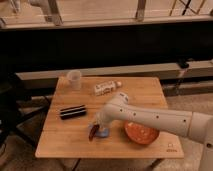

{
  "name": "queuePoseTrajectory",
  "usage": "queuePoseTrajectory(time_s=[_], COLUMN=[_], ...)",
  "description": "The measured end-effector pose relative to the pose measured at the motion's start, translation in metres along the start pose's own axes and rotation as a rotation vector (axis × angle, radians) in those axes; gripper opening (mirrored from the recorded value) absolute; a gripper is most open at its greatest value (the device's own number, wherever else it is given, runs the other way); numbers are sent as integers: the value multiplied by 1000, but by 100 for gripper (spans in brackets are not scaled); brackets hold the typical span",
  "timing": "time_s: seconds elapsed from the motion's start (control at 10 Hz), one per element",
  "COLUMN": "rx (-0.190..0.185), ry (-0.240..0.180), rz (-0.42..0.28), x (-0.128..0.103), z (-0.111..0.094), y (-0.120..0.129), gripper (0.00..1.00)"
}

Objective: Place the pepper on the white sponge

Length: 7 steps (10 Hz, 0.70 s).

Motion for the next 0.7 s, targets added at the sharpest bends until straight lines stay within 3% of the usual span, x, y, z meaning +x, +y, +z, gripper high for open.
queuePoseTrajectory(time_s=[0.6, 0.7], rx=[-2, -3], ry=[-9, -10], rz=[-25, -26], x=[0, 0], z=[2, 3], y=[4, 4], gripper=[71, 77])
